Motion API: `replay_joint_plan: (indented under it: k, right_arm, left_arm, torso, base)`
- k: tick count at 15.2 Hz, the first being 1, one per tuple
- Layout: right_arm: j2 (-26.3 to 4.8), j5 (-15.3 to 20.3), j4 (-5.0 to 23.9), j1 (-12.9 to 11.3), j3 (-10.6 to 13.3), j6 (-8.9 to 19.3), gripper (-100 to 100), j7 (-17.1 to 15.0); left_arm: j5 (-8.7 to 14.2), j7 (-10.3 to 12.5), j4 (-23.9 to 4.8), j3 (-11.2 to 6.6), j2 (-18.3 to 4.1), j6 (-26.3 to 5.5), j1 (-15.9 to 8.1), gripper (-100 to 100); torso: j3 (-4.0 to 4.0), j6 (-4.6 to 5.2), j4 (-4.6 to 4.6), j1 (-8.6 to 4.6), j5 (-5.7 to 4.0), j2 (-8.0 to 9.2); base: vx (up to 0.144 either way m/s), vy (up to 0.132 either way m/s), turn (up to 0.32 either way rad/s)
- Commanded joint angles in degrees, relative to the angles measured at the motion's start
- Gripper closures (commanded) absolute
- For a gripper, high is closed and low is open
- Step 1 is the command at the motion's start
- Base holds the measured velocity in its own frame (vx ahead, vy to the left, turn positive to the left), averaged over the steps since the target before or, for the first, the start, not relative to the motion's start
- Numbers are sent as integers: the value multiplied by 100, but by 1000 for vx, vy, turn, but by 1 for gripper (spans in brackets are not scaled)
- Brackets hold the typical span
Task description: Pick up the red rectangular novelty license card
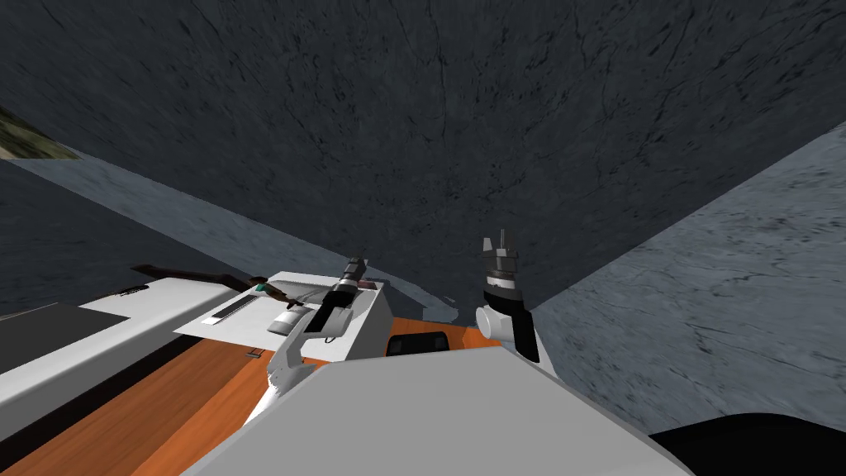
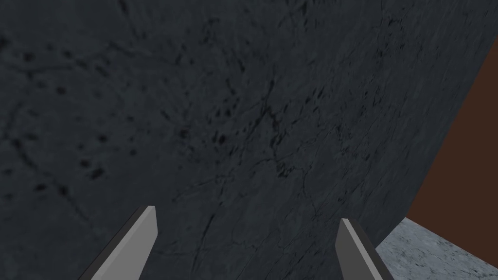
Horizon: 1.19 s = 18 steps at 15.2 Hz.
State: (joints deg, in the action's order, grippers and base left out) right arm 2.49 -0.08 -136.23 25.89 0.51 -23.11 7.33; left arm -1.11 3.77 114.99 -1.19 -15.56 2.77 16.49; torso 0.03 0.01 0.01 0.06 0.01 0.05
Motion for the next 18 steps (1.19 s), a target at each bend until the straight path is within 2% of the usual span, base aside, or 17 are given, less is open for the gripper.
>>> replay_joint_plan:
  k: [1, 2, 3, 5, 6, 8, 9, 11, 12, 14, 15, 17, 18]
  right_arm:
    - [0, 0, 0, 0, 0, 0, 0, 0]
    - [0, 0, 0, 0, 0, 0, 0, 0]
    - [0, 0, 0, 0, 0, 0, 0, 0]
    - [0, 0, 0, 0, 0, 0, 0, 0]
    - [0, 0, 0, 0, 0, 0, 0, 0]
    - [0, 0, 0, 0, 0, 0, 0, 0]
    - [0, 0, 0, 0, 0, 0, 0, 0]
    - [0, 0, 0, 0, 0, 0, 0, 0]
    - [0, 0, 0, 0, 0, 0, 0, 0]
    - [0, 0, 0, 0, 0, 0, 0, 0]
    - [0, 0, 0, 0, 0, 0, 0, 0]
    - [0, 0, 0, 0, 0, 0, 0, 0]
    - [0, 0, 0, 0, 0, 0, 0, 0]
  left_arm:
    - [62, -38, -183, -16, -88, -286, -146, -100]
    - [62, -38, -183, -16, -88, -308, -146, -100]
    - [146, -95, -417, -31, -195, -506, -336, -100]
    - [146, -95, -426, -31, -195, -641, -336, -100]
    - [233, -154, -631, -46, -298, -844, -535, -100]
    - [233, -154, -679, -46, -298, -987, -535, -100]
    - [323, -216, -911, -62, -395, -1160, -739, -100]
    - [323, -216, -940, -62, -395, -1343, -739, -100]
    - [415, -279, -1145, -79, -487, -1521, -950, -100]
    - [415, -279, -1209, -79, -487, -1710, -950, -100]
    - [508, -344, -1437, -96, -575, -1857, -1165, -100]
    - [508, -344, -1483, -96, -575, -2084, -1165, -100]
    - [604, -410, -1708, -113, -657, -2236, -1385, -100]
  torso:
    - [0, 0, 0, 0, 0, 0]
    - [0, 0, 0, 1, 0, 1]
    - [1, -1, 0, 0, 0, 1]
    - [1, -1, 0, 0, 0, 1]
    - [1, -1, 0, -1, 0, 2]
    - [2, 0, 1, 2, 1, 3]
    - [1, -1, 0, 0, 0, 2]
    - [2, -1, 0, 0, 0, 3]
    - [2, -2, 1, -1, 0, 2]
    - [1, 0, 0, 0, 0, 2]
    - [1, -1, 0, 0, 0, 2]
    - [2, -1, 1, 1, 0, 3]
    - [1, -1, 0, 1, 0, 2]
  base:
    - [-23, 13, -23]
    - [-18, 10, -11]
    - [-21, 8, -17]
    - [-20, 8, -14]
    - [-25, 15, -19]
    - [-24, 12, -15]
    - [-24, 8, -21]
    - [-23, 9, -17]
    - [-21, 11, -16]
    - [-22, 11, -18]
    - [-25, 12, -24]
    - [-23, 13, -17]
    - [-25, 7, -15]
